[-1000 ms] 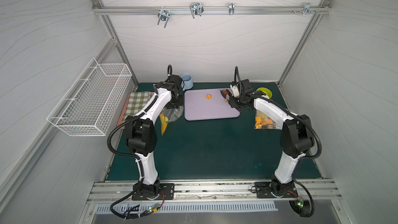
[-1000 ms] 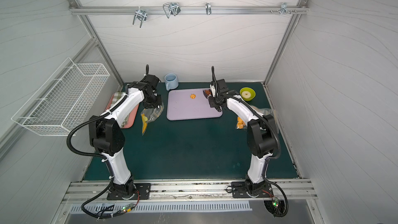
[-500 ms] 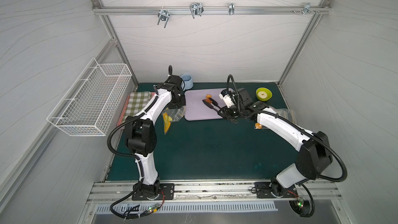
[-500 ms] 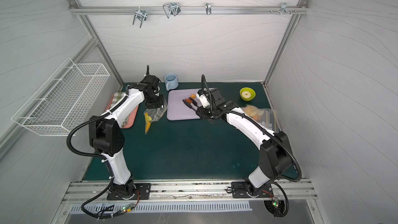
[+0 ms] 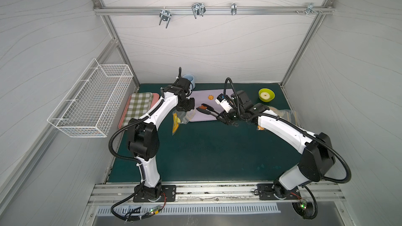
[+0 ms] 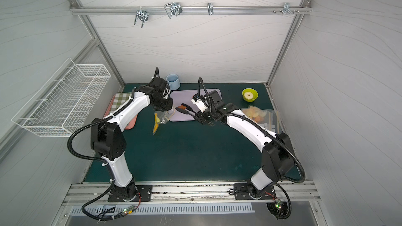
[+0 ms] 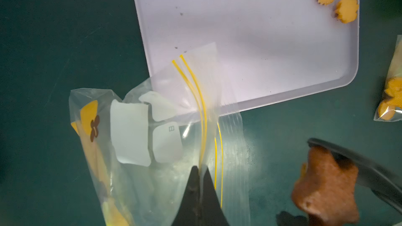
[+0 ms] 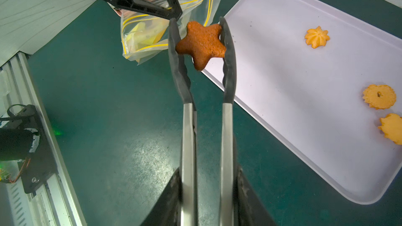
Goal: Put the cookies into a resealable bag to prevent moisture
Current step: Place the cookie in the ziploc bag.
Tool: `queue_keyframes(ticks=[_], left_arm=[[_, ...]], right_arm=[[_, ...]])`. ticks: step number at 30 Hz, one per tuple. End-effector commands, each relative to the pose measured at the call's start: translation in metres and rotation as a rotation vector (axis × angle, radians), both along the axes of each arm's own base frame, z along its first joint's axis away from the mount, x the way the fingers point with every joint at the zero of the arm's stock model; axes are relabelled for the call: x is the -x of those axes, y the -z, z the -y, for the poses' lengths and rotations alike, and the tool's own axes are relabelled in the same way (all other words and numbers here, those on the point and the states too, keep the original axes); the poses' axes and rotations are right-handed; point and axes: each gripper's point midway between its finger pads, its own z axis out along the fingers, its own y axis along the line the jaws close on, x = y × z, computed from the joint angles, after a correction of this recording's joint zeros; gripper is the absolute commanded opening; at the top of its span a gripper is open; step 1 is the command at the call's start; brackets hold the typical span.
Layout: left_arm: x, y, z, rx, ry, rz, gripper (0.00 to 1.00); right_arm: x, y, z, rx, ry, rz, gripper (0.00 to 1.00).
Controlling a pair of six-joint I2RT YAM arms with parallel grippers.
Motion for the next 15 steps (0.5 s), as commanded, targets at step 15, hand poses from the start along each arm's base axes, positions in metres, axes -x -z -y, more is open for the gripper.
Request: queue_keyframes(ticks=[15], left_arm=[[0.000, -0.022, 0.009, 0.004, 0.064, 0.080, 0.00]], right_arm=[[0.011, 0.003, -0.021, 0.118, -0.125, 0.079, 0.37]])
